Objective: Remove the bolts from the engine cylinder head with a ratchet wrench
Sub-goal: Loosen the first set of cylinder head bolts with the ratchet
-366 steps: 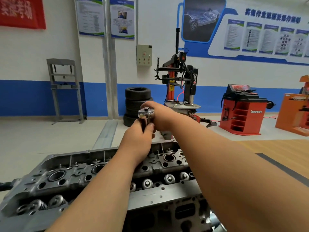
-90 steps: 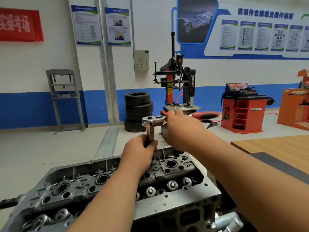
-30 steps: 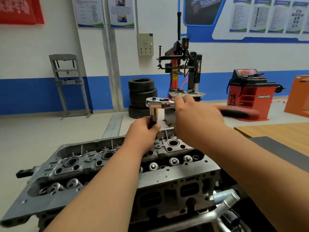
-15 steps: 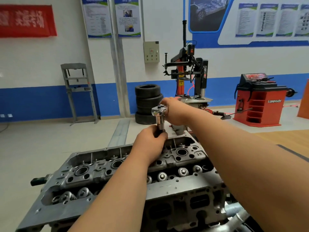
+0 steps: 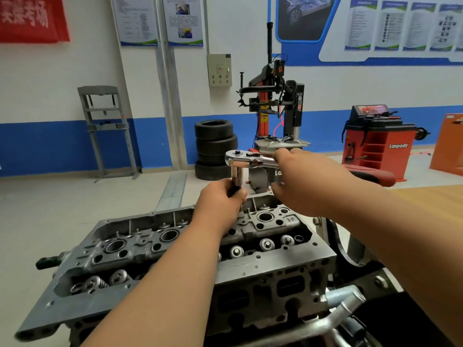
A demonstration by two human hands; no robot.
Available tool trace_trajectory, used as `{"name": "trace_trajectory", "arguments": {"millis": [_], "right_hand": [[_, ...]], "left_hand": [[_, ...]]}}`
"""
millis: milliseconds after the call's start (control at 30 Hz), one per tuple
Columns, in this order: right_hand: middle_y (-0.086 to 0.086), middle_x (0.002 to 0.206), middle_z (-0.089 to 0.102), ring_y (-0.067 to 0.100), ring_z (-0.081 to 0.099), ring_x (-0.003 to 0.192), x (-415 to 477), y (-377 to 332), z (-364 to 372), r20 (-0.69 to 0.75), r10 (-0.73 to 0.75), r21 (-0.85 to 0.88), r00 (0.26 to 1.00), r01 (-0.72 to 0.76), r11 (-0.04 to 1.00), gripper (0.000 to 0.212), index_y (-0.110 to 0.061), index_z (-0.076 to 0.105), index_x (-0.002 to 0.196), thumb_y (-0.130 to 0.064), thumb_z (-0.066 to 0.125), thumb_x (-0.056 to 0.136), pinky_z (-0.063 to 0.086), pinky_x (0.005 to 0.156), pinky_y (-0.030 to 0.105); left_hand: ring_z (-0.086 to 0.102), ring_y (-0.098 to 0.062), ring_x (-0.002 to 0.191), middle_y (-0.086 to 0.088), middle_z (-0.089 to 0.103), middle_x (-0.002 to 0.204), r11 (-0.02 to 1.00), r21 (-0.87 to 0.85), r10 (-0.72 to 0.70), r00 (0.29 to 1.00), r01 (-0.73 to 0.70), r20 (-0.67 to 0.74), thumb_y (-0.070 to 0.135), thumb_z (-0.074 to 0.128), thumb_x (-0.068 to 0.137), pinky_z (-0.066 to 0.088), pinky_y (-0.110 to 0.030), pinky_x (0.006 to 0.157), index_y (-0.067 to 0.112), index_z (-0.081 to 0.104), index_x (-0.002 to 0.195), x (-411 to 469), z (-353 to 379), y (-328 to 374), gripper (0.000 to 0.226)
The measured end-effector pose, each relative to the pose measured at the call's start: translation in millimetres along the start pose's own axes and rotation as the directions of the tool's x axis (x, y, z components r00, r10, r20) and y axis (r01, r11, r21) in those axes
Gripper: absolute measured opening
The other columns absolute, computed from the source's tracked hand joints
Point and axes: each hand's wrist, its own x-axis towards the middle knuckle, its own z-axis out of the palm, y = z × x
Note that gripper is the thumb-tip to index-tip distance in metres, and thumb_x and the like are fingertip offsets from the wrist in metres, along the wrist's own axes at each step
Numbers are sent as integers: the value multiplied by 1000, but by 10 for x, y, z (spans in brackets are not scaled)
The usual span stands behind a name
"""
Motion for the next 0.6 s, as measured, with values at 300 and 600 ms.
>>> {"name": "trace_trajectory", "arguments": {"millis": [300, 600], "right_hand": [[4, 98, 50, 20, 49, 82, 717, 91, 239, 102, -33, 169, 994, 15, 985, 23, -17, 48, 112, -19, 53, 90, 37, 66, 30], [-1, 70, 46, 14, 43, 59, 1066, -33, 183, -57, -14, 63, 998, 18, 998, 34, -22, 38, 67, -41, 52, 91, 26, 48, 25]], "left_hand": [[66, -17, 77, 9, 67, 76, 998, 50, 41, 996, -37, -74, 31, 69, 85, 51, -31, 70, 32, 59, 71, 44, -7, -2, 18], [56, 2, 73, 20, 60, 76, 990, 64, 134, 976, -124, -171, 36, 66, 87, 34, -12, 58, 36, 56, 79, 19, -45, 58, 12]]}}
